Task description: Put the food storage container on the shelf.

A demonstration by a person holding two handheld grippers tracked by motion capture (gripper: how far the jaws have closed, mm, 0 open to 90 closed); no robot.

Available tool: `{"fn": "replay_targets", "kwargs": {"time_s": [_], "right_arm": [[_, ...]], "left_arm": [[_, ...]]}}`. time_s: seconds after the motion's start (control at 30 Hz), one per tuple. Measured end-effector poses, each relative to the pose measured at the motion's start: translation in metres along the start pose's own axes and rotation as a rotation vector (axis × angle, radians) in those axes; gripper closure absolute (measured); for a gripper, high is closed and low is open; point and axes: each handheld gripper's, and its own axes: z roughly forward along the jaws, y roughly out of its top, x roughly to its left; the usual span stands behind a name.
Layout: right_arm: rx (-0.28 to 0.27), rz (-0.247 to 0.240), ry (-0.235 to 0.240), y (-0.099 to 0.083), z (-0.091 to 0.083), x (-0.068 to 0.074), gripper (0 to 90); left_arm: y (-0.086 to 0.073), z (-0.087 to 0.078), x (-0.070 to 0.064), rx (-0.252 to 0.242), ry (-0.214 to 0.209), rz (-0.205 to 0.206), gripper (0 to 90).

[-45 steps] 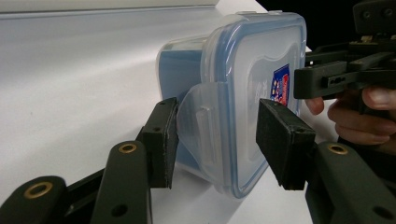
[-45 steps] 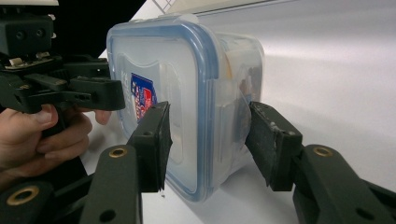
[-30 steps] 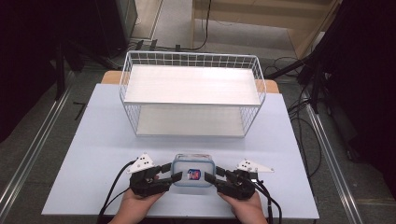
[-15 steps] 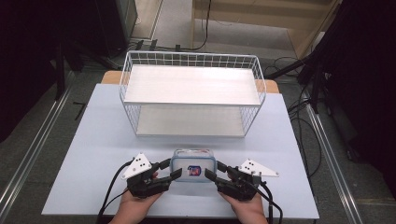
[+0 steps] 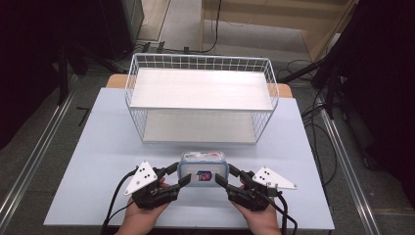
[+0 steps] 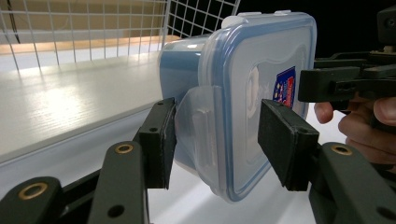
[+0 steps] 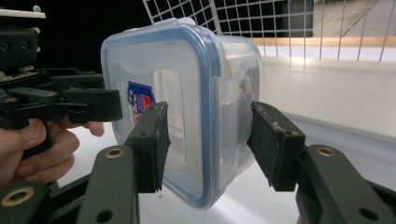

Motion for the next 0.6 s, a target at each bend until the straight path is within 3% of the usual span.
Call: {"fn": "replay_targets", "kwargs": {"time_s": [0.33,0.6], "right_arm": [[-0.055,-0.037,0.002,0.015,-0.004,0.006,49.7],[-0.114,-0.061,0.006,0.034,-0.004,0.010,49.7]], "left_arm": [[0.016,-0.005,-0.003,-0.039,0.004,0.038,48.3],[0.043,-0.011,-0.002,-0.094,0.006,0.087,48.4]]}}
